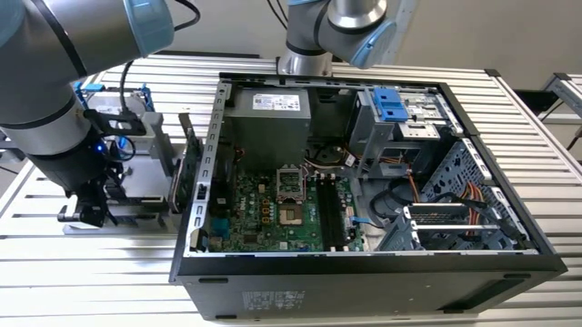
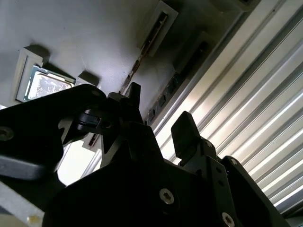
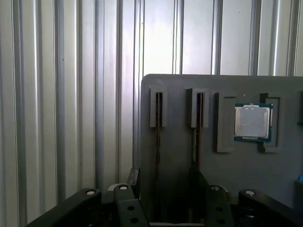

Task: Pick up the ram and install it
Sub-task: 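Pick up the ram and move it above insertion slot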

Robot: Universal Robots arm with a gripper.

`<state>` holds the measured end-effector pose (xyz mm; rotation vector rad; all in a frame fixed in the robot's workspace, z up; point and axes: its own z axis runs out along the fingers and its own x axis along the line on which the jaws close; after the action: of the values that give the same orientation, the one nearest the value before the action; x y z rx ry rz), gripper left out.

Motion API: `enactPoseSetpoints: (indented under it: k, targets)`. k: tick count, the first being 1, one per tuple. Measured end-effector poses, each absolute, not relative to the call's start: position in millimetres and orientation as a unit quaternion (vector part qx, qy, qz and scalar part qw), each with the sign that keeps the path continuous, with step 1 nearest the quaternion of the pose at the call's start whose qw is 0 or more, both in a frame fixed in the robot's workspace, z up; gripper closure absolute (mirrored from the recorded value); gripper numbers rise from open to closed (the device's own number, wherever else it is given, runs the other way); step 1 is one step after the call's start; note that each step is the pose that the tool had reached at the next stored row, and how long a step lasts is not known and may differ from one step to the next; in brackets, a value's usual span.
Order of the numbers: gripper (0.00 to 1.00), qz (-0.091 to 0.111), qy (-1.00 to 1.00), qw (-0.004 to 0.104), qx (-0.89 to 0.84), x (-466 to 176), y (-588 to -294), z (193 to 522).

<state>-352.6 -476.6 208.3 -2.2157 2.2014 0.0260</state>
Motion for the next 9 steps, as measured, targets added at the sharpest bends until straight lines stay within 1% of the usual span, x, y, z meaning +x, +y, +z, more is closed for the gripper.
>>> enactPoseSetpoints:
  k: [9]
  targets:
    - [1.0,0.008,0.705,0.009,-0.709,-352.6,-476.6,201.3]
